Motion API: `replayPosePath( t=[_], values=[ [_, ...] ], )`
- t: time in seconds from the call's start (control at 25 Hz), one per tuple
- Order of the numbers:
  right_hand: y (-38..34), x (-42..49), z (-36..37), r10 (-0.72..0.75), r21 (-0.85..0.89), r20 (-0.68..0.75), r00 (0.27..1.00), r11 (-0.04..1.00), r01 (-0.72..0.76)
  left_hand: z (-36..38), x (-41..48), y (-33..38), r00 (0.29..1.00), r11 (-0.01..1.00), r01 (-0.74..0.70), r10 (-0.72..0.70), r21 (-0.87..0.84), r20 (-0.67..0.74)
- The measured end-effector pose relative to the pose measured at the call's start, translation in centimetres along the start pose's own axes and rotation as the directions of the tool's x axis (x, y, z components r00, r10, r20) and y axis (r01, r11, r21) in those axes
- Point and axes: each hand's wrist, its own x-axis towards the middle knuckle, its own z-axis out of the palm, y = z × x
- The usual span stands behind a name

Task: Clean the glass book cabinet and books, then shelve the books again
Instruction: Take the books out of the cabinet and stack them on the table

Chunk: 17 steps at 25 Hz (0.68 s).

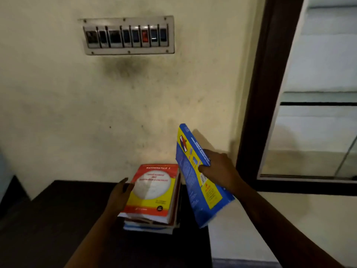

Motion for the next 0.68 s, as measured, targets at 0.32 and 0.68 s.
replayPosePath(
  t=[0.32,0.68],
  values=[
    [-7.9,3.0,13.9,-0.112,-0.553,0.181,0.977,0.81,0.195,0.2,1.3,-1.1,0.937,0.809,0.325,-0.204,-0.49,0.284],
    [-1.8,4.5,18.0,0.031,-0.037,0.213,0.977,0.999,-0.024,-0.3,2.5,-2.3,0.903,0.723,0.398,-0.201,-0.565,0.38]
  ],
)
